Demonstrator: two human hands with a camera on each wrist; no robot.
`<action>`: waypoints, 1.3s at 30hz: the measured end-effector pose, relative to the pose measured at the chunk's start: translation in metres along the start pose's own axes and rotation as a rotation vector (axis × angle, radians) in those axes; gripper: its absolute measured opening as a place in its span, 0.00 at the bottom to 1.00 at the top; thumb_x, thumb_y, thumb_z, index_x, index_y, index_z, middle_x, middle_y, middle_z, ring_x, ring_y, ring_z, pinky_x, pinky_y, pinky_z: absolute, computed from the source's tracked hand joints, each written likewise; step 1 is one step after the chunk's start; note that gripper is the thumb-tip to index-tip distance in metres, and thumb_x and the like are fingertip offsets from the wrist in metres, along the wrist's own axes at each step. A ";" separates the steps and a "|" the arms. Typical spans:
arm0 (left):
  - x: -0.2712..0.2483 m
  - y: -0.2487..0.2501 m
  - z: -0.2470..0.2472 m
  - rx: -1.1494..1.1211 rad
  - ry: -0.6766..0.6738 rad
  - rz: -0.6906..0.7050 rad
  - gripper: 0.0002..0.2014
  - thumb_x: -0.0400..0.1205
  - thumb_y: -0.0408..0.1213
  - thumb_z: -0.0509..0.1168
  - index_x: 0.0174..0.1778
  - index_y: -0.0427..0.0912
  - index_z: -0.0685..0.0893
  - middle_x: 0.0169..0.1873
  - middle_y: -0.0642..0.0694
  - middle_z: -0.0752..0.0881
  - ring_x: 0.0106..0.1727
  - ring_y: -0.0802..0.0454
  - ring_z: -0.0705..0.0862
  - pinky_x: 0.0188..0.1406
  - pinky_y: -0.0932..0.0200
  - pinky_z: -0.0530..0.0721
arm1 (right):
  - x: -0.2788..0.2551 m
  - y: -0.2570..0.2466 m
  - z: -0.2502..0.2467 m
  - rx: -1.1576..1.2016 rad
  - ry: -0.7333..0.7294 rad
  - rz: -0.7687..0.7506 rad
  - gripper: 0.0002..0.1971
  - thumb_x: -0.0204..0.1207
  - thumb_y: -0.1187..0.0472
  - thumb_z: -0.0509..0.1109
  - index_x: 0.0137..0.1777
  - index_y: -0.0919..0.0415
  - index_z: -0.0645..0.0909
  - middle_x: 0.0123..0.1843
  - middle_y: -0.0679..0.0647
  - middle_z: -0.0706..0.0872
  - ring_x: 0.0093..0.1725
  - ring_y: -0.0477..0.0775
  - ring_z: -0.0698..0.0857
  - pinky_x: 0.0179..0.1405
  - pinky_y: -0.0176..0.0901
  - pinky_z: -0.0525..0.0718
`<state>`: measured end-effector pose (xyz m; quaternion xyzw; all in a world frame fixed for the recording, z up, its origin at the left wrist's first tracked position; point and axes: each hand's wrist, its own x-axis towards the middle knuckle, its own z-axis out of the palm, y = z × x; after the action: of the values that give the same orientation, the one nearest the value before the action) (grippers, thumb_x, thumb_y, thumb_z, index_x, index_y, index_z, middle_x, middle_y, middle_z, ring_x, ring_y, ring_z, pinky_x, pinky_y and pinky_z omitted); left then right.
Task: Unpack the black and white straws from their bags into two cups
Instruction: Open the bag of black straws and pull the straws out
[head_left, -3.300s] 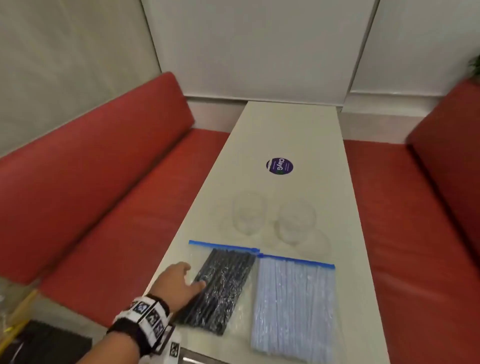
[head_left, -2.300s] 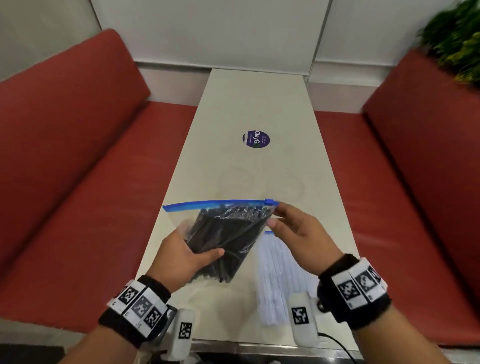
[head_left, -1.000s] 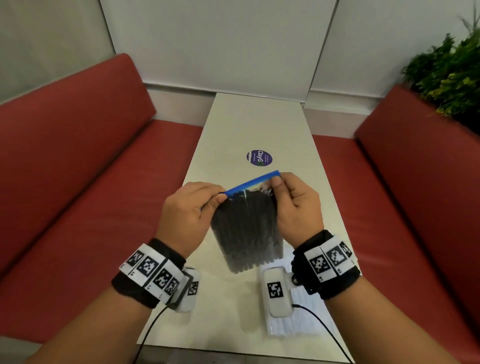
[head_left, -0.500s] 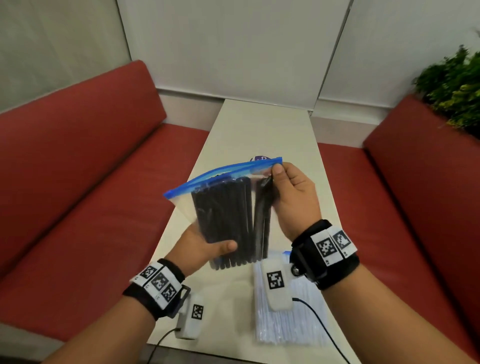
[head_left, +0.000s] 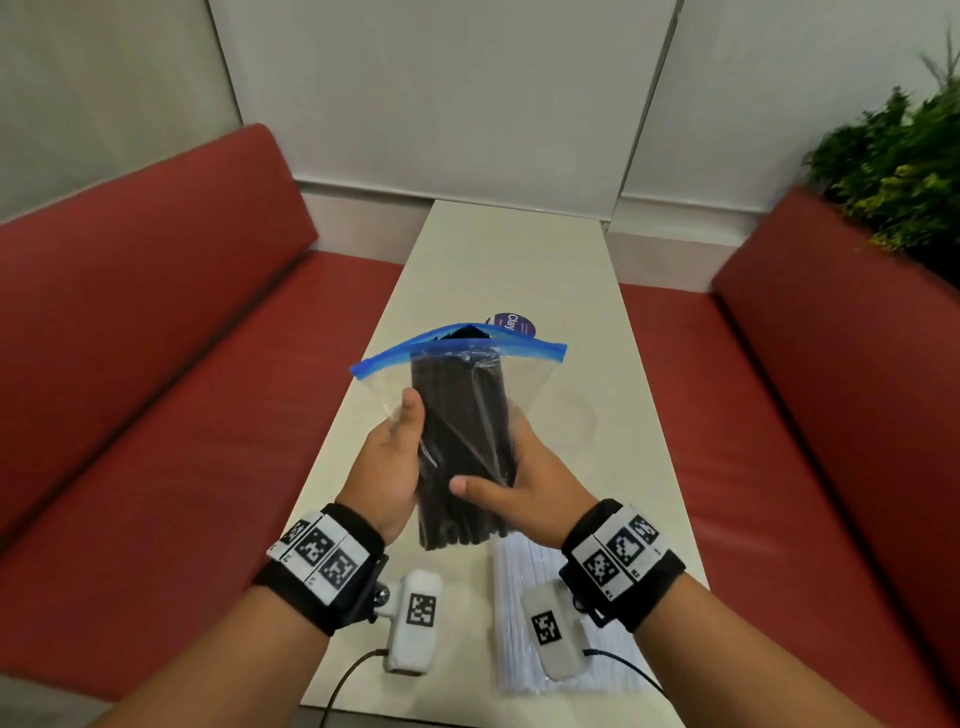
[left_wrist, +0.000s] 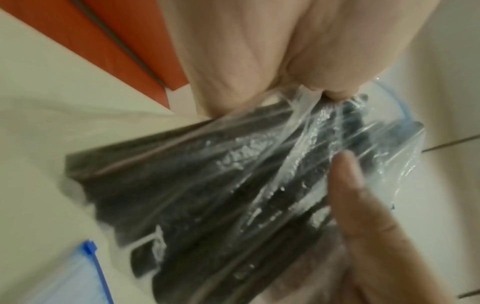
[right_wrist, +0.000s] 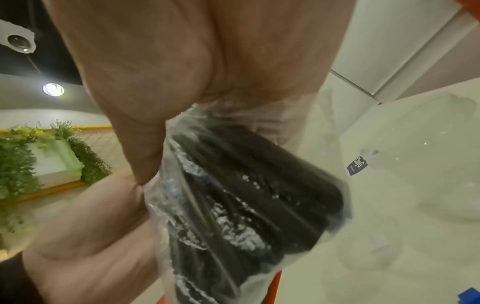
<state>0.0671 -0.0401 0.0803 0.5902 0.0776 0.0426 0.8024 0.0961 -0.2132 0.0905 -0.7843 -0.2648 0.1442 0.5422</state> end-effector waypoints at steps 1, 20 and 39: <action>0.001 0.000 0.003 -0.076 0.014 -0.059 0.31 0.83 0.64 0.55 0.70 0.44 0.83 0.64 0.37 0.89 0.68 0.40 0.87 0.74 0.37 0.78 | 0.000 0.000 0.000 -0.045 -0.003 0.013 0.44 0.70 0.53 0.82 0.82 0.44 0.61 0.67 0.37 0.83 0.65 0.38 0.85 0.67 0.44 0.85; 0.016 0.078 0.002 1.304 0.039 0.709 0.16 0.80 0.56 0.66 0.63 0.58 0.85 0.58 0.62 0.86 0.67 0.51 0.73 0.64 0.49 0.62 | -0.005 0.011 -0.015 0.021 0.188 0.083 0.33 0.66 0.63 0.83 0.68 0.47 0.74 0.58 0.43 0.89 0.56 0.41 0.89 0.56 0.40 0.88; 0.016 0.074 -0.017 1.343 0.006 0.663 0.20 0.75 0.72 0.59 0.40 0.60 0.82 0.43 0.65 0.82 0.55 0.61 0.74 0.60 0.50 0.64 | -0.009 0.005 -0.028 0.191 0.215 0.031 0.27 0.66 0.73 0.82 0.62 0.52 0.80 0.56 0.52 0.93 0.56 0.50 0.92 0.56 0.45 0.90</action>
<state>0.0820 0.0010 0.1446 0.9454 -0.0929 0.2275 0.2143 0.1045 -0.2414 0.0961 -0.7441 -0.1781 0.0925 0.6373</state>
